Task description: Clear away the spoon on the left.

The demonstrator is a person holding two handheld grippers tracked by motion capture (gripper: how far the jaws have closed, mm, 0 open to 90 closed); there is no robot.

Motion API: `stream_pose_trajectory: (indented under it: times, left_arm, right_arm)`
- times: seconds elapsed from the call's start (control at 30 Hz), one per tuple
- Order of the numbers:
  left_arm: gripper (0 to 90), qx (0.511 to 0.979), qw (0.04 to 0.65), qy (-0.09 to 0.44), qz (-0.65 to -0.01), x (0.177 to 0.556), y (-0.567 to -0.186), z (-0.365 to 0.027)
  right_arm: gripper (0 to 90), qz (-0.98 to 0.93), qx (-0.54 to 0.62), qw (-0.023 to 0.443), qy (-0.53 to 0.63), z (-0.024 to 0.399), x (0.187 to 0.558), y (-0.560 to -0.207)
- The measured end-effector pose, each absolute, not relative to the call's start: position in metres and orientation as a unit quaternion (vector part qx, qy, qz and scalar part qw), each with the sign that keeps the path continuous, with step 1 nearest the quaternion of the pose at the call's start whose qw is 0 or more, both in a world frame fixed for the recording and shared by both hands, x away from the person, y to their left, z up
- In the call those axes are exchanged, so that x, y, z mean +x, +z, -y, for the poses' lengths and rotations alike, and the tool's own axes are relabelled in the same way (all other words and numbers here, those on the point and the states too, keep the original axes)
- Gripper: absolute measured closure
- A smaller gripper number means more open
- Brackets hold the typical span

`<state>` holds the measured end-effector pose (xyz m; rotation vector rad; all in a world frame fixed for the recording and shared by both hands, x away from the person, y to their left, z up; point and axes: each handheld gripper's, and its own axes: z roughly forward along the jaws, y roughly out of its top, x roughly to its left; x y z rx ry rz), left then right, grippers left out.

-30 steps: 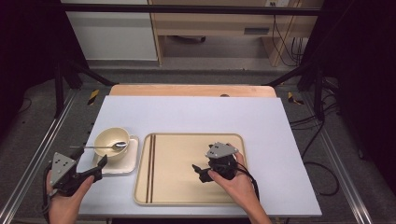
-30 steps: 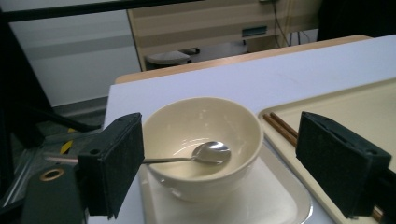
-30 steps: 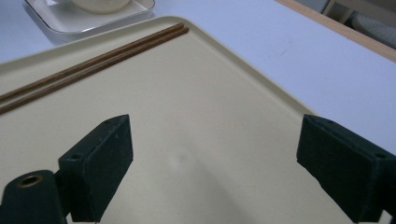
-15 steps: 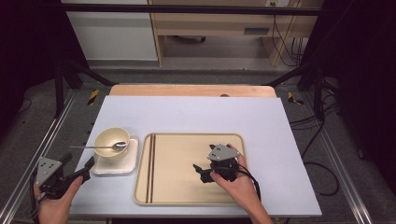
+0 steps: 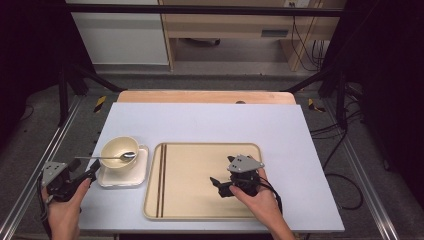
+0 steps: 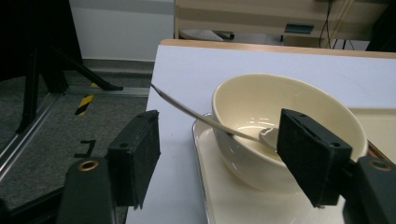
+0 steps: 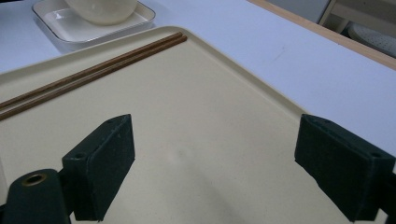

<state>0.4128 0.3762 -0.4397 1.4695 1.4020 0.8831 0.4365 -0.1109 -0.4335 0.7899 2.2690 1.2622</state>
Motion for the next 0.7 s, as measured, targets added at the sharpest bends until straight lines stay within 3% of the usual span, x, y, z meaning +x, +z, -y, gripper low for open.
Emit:
stream_pose_trajectory:
  times: [0.7]
  left_arm:
    - [62.0,0.556,0.463,0.336,-0.603,0.427,-0.443,-0.376]
  right_arm:
    - [11.3,-0.820,0.294,0.203,0.447,0.113,0.437,-0.434]
